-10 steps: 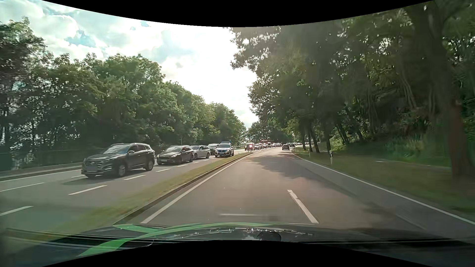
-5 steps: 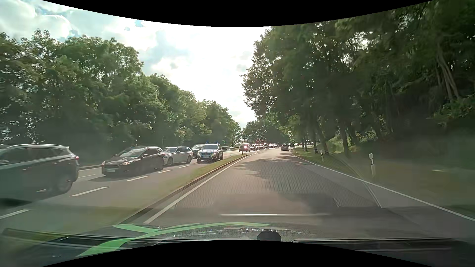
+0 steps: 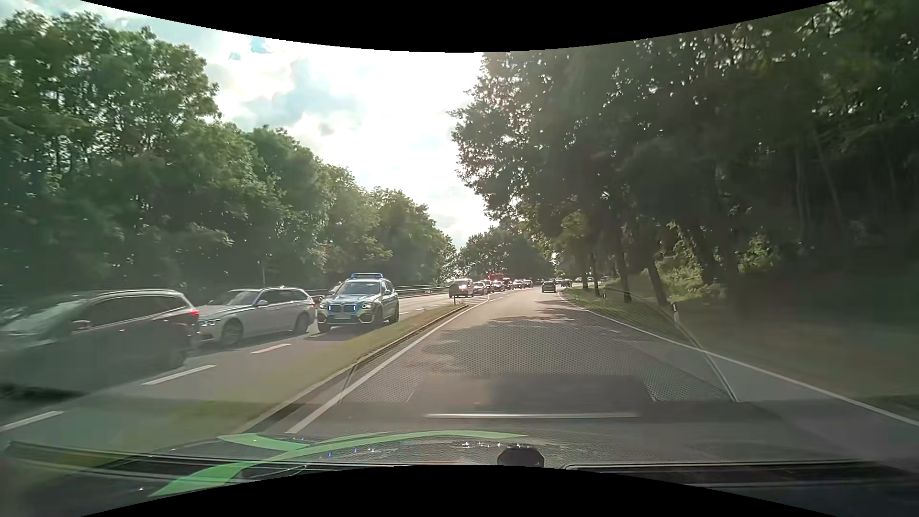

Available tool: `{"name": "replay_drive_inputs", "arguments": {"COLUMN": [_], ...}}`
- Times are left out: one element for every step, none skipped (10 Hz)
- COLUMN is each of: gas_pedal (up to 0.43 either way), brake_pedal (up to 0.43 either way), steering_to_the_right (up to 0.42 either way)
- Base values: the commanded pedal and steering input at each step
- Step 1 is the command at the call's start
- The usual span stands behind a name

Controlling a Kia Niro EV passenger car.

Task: Follow the waypoints while adhering to traffic rules and regulations

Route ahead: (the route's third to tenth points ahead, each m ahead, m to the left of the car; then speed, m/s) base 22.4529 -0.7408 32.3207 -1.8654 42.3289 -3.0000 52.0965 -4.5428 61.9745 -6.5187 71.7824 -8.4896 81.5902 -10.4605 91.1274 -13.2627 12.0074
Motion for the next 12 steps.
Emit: {"name": "replay_drive_inputs", "arguments": {"gas_pedal": [0.157, 0.157, 0.157, 0.157, 0.157, 0.157, 0.157, 0.157, 0.157, 0.157, 0.157, 0.157], "brake_pedal": [0.000, 0.000, 0.000, 0.000, 0.000, 0.000, 0.000, 0.000, 0.000, 0.000, 0.000, 0.000], "steering_to_the_right": [0.013, 0.014, 0.014, 0.014, 0.014, 0.014, 0.015, 0.015, 0.015, 0.015, 0.015, 0.015]}}
